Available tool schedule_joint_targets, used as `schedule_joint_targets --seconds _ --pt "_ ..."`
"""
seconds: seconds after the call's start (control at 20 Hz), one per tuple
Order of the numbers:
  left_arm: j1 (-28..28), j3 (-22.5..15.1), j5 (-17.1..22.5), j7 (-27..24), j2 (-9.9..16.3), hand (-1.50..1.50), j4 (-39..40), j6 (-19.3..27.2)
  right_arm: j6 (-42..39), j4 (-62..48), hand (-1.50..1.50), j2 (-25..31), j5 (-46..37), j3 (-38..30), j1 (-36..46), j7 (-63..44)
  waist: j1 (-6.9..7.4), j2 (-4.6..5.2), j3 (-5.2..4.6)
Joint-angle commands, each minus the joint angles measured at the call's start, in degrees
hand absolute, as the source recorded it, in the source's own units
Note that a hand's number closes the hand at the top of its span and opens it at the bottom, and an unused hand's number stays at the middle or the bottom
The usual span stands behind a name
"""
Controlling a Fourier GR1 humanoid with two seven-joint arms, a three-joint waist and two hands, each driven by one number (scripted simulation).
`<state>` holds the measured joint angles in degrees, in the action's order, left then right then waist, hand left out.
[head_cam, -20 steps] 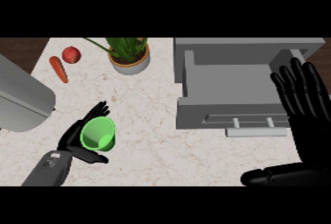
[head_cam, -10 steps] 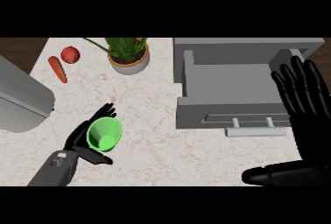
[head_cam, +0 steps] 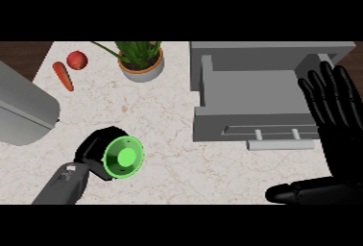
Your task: Pick up the cup, place it into the drawer and close the drawer
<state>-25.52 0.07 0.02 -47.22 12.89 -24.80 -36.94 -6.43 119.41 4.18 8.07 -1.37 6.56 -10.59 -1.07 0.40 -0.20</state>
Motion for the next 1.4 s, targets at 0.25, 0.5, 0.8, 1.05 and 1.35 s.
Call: schedule_joint_targets --seconds 0.25,0.5,0.8,1.05,1.35 --pt "5.07 11.49 9.62 -10.68 -2.46 1.50 -1.97 13.89 -0.45 -0.29 -1.50 0.87 0.50 -1.96 -1.36 0.84 2.08 -0.38 0.13" --pt "7.80 14.08 11.86 -13.75 -4.51 1.50 -6.94 20.89 1.85 1.62 -1.50 0.44 -0.26 -0.59 2.06 -3.88 1.78 -0.60 0.19" --pt "10.14 10.79 13.52 -8.79 -8.22 1.50 -20.63 19.64 0.70 2.59 -1.50 0.78 -0.73 -0.83 -1.18 -2.08 1.66 -0.65 0.23" --pt "11.58 6.41 13.27 2.07 -8.01 1.50 -34.78 21.97 -1.46 -1.55 -1.50 2.05 2.07 -3.74 0.29 0.44 1.87 -0.65 0.27" --pt "12.23 1.00 15.57 15.00 -12.69 1.50 -50.80 26.76 -1.43 -0.27 -1.50 0.35 -0.42 -1.66 -4.18 2.83 1.50 -0.67 0.25"
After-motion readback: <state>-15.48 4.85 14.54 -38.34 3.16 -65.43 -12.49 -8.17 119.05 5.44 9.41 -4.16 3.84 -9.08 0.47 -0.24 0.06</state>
